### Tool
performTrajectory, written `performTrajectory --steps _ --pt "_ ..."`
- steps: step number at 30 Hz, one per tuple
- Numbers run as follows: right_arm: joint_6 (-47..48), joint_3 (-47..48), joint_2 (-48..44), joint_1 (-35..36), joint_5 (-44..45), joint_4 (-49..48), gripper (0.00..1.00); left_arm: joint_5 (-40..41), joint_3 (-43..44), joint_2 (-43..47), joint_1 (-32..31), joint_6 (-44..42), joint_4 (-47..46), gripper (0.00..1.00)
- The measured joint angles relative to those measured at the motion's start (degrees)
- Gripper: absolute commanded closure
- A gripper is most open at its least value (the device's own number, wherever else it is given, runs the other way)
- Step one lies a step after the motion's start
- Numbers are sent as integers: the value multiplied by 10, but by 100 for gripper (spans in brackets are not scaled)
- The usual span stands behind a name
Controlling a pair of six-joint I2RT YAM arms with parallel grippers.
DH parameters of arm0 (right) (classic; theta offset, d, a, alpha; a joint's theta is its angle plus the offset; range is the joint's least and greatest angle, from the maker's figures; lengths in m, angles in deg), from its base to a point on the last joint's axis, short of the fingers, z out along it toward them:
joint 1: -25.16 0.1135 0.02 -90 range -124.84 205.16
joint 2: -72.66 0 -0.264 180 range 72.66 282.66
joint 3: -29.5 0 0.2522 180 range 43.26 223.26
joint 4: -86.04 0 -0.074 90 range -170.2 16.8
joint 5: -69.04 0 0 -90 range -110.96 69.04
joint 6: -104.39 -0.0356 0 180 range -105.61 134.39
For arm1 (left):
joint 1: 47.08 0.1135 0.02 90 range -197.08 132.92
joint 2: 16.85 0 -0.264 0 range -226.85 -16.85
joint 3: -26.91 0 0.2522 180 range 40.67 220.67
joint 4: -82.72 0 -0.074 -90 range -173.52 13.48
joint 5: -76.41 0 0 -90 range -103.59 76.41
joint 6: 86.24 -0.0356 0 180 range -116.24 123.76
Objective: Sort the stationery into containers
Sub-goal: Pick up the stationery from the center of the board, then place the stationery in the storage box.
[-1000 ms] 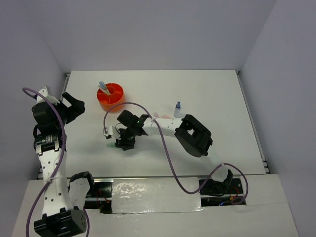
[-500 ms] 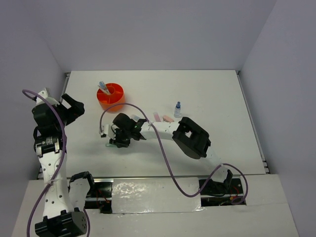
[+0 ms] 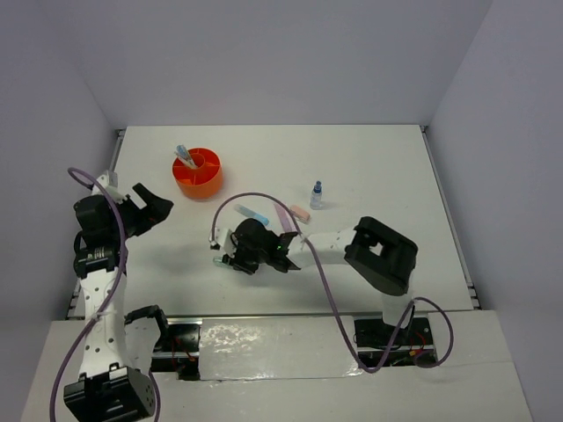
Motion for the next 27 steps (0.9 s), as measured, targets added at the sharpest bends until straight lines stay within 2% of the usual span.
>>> performTrajectory --steps 4,7,12,18,23,27 --pt "-48 -50 -74 -5 38 -21 90 -113 -58 -12 -7 35 -58 1" --pt "-82 -55 -116 -6 86 -43 90 -170 -94 -12 -56 80 -111 1" --pt "-124 -94 -194 -7 133 -99 90 -173 -81 -22 -182 105 -139 1" --pt "-139 -123 -255 -6 141 -139 89 -156 -76 -43 -206 123 -168 1" --pt "-139 -132 -268 -3 140 -151 88 -162 -76 -57 -212 150 -213 10" --pt "-138 -134 -273 -3 136 -153 87 -177 -79 -70 -221 171 -252 26"
